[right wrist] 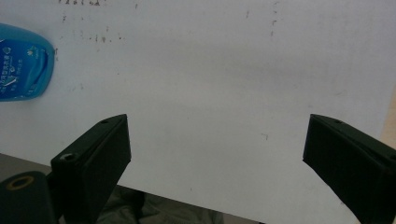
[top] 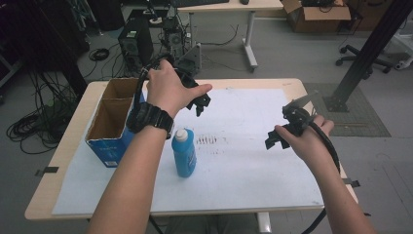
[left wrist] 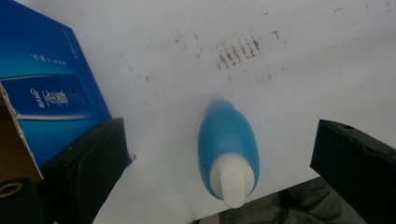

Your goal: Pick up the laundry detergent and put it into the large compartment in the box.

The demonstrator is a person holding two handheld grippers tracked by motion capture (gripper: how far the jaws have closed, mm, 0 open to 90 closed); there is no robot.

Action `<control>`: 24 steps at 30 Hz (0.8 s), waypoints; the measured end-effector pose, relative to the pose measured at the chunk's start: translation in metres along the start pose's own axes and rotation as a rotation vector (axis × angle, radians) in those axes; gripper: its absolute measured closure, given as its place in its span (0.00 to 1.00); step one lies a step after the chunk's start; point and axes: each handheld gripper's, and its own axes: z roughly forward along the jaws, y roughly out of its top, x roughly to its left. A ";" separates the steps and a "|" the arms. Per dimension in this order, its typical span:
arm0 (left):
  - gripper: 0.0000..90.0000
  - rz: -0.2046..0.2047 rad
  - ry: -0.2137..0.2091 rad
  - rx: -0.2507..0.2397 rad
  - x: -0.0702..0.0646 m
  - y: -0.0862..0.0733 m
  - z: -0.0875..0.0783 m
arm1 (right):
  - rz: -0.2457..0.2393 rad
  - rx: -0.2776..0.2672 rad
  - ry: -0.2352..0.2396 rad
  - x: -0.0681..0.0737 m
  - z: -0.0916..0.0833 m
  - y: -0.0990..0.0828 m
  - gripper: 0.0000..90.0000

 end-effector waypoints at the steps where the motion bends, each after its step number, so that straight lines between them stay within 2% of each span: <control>1: 0.05 0.003 -0.002 0.002 -0.001 -0.001 0.000 | -0.003 -0.001 0.001 0.000 0.000 0.000 0.09; 9: 0.05 0.016 -0.002 0.009 -0.004 -0.007 0.007 | -0.001 -0.005 0.008 0.001 0.000 -0.003 0.09; 24: 0.05 0.008 0.000 0.041 -0.003 -0.016 0.026 | -0.005 0.006 0.012 0.002 0.006 -0.004 0.09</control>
